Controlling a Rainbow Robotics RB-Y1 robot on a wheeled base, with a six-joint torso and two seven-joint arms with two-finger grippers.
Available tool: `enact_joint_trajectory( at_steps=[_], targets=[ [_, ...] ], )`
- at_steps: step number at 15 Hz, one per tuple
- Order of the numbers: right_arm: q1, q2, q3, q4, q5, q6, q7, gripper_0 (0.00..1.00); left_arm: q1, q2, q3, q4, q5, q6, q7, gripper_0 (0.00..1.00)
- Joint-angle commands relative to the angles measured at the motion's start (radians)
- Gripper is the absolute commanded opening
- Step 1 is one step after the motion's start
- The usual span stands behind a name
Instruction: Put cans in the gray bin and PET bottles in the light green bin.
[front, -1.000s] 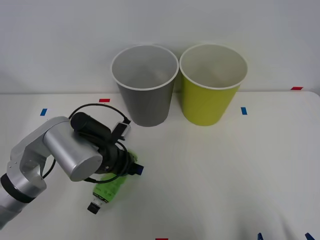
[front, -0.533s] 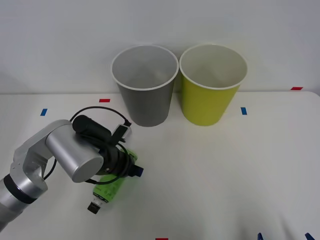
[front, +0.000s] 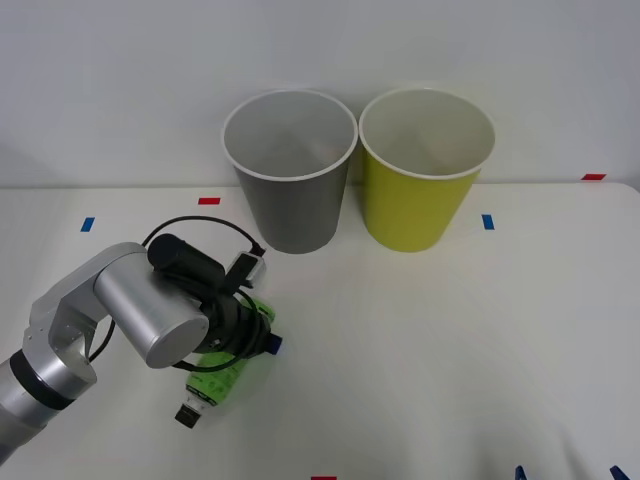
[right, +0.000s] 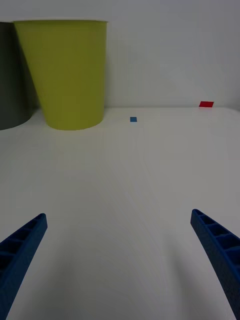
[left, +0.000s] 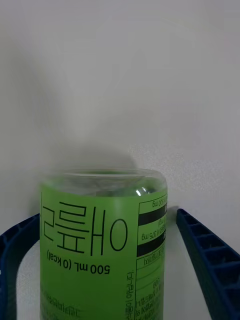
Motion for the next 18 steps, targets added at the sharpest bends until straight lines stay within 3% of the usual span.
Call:
enact_joint_trajectory(
  at_steps=[1,9,15,18],
  targets=[
    [0.000,0.000,0.000,0.000,0.000,0.000,0.000,1.00,0.000,0.003,0.001,0.000,0.001,-0.006,-0.001,0.00],
    [0.000,0.000,0.000,0.000,0.000,0.000,0.000,1.00,0.002,0.013,0.001,-0.029,0.001,0.006,-0.003,0.00],
    [0.000,0.000,0.000,0.000,0.000,0.000,0.000,1.00,0.014,0.063,0.044,-0.282,-0.062,0.206,0.031,0.00],
    [0.000,0.000,0.000,0.000,0.000,0.000,0.000,1.00,0.094,0.063,0.133,-0.411,-0.065,0.213,0.023,0.00]
  ],
)
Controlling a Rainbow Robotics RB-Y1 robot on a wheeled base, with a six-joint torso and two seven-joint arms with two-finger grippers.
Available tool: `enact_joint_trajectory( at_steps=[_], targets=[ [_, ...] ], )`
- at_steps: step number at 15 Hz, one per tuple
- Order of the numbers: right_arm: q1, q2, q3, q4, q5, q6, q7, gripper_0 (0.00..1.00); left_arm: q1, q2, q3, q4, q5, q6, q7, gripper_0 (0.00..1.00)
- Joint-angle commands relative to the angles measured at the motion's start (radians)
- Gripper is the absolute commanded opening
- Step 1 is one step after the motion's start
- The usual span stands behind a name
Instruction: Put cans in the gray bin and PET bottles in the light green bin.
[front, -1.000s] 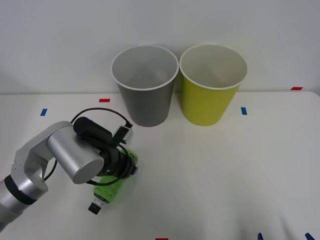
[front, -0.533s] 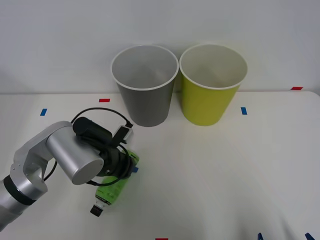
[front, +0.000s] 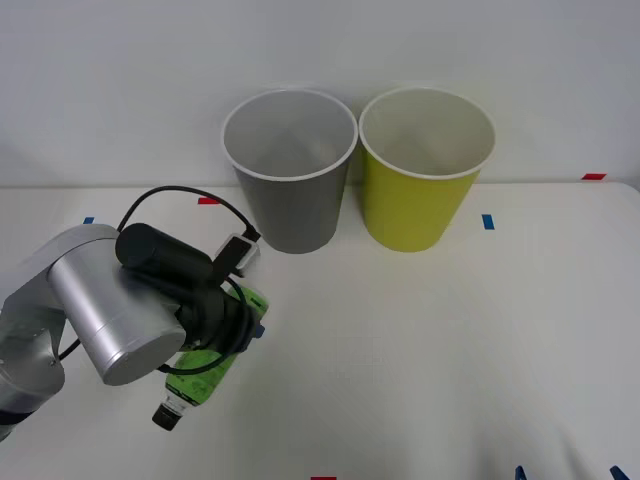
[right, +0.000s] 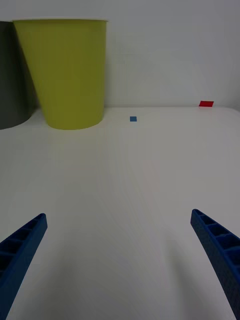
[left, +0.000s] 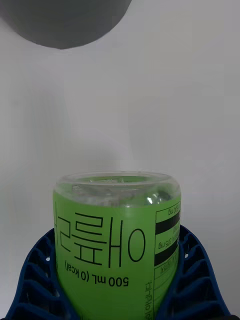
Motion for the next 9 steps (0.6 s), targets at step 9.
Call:
enact_joint_trajectory(
  at_steps=[9],
  targets=[
    [0.000,0.000,0.000,0.000,0.000,0.000,0.000,1.00,0.172,0.008,0.259,-0.398,-0.030,0.017,-0.021,0.00]
  ],
)
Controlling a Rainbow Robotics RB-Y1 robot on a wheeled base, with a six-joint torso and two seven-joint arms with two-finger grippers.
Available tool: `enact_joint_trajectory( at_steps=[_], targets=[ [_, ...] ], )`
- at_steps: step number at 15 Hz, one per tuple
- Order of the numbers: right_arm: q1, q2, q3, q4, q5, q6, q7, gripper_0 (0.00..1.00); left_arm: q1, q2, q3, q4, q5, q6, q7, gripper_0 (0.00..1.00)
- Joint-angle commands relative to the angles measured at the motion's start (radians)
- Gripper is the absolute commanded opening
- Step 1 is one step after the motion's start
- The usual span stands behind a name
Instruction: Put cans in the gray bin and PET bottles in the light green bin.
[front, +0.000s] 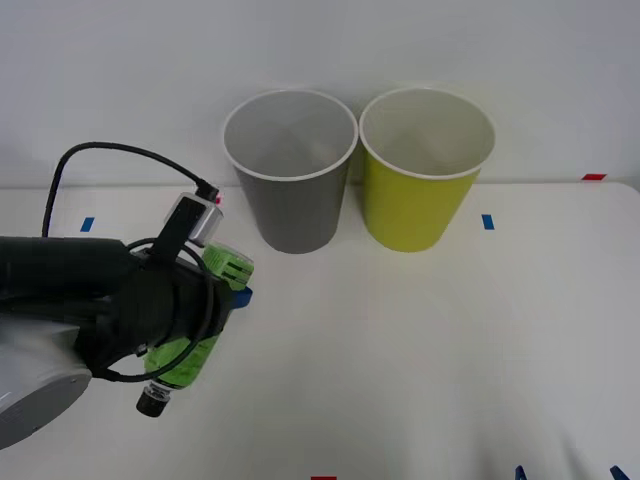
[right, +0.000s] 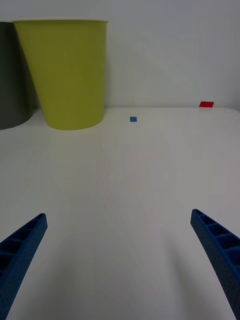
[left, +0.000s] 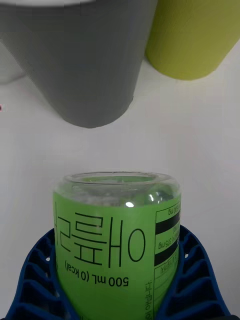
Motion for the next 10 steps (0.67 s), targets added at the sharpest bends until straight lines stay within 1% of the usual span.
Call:
enact_joint_trajectory(
  at_steps=[1,2,4,5,6,8,9,10],
  targets=[
    [0.000,0.000,0.000,0.000,0.000,0.000,0.000,1.00,0.009,0.003,0.041,-0.064,-0.007,0.000,-0.003,0.00],
    [0.000,0.000,0.000,0.000,0.000,0.000,0.000,1.00,0.009,-0.004,0.067,-0.076,0.013,0.000,-0.010,0.00],
    [0.000,0.000,0.000,0.000,0.000,0.000,0.000,1.00,0.009,-0.021,0.151,-0.084,0.104,0.000,-0.023,0.00],
    [0.000,0.000,0.000,0.000,0.000,0.000,0.000,1.00,0.009,-0.029,0.197,-0.084,0.159,0.000,-0.050,0.00],
    [0.000,0.000,0.000,0.000,0.000,0.000,0.000,1.00,0.008,-0.038,0.254,-0.084,0.214,0.002,-0.106,0.00],
    [0.000,0.000,0.000,0.000,0.000,0.000,0.000,1.00,-0.001,-0.064,0.331,-0.084,0.277,0.017,-0.175,0.00],
    [0.000,0.000,0.000,0.000,0.000,0.000,0.000,1.00,-0.026,-0.081,0.365,-0.084,0.294,0.051,-0.212,0.00],
    [0.000,0.000,0.000,0.000,0.000,0.000,0.000,1.00,-0.053,-0.095,0.395,-0.084,0.314,0.063,-0.221,0.00]
  ],
)
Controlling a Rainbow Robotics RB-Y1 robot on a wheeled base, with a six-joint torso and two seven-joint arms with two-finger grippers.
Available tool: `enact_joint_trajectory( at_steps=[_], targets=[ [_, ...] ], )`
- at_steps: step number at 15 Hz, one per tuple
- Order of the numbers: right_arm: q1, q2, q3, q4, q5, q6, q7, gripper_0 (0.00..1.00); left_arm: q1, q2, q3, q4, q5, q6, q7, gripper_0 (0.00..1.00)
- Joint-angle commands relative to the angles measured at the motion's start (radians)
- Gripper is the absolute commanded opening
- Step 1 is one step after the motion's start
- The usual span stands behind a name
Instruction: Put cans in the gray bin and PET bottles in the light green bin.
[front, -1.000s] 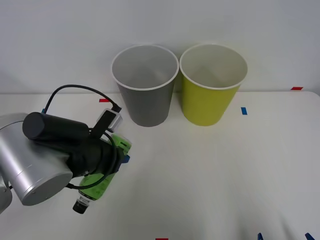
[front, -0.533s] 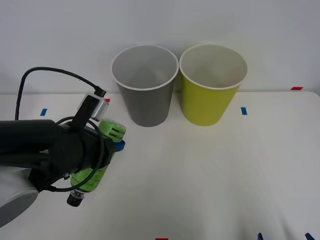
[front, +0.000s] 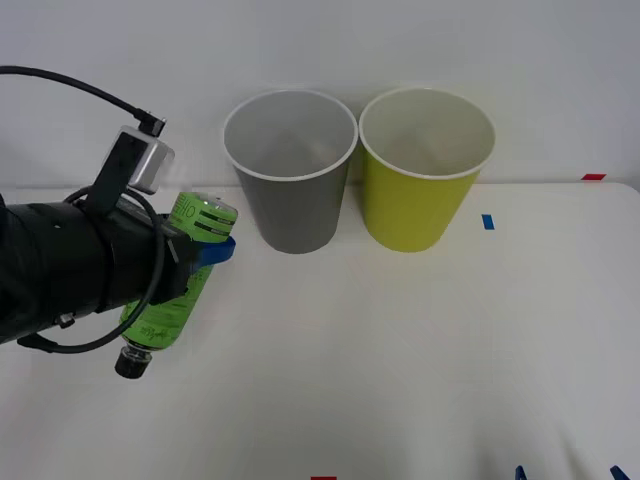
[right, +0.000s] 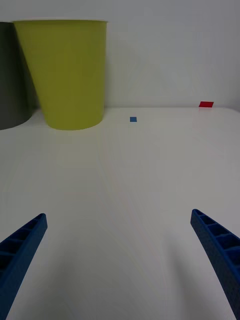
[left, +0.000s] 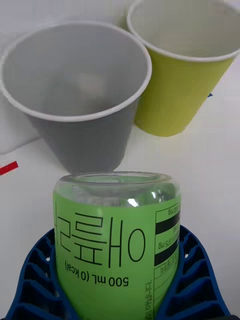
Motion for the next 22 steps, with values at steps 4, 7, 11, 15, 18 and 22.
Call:
enact_joint_trajectory(
  at_steps=[4,7,11,15,18,22],
  targets=[
    [0.000,0.000,0.000,0.000,0.000,0.000,0.000,1.00,-0.163,-0.060,0.107,0.002,0.031,0.067,-0.045,0.00],
    [0.000,0.000,0.000,0.000,0.000,0.000,0.000,1.00,-0.255,-0.062,0.110,0.018,0.023,0.120,-0.039,0.00],
    [0.000,0.000,0.000,0.000,0.000,0.000,0.000,1.00,-0.356,-0.106,0.125,0.097,0.025,0.119,-0.044,0.00],
    [0.000,0.000,0.000,0.000,0.000,0.000,0.000,1.00,-0.462,-0.198,0.179,0.172,0.023,0.119,-0.051,0.00],
    [0.000,0.000,0.000,0.000,0.000,0.000,0.000,1.00,-0.562,-0.272,0.188,0.230,-0.030,0.119,-0.053,0.00],
    [0.000,0.000,0.000,0.000,0.000,0.000,0.000,1.00,-0.691,-0.369,0.170,0.350,-0.152,0.097,-0.064,0.00]
  ],
)
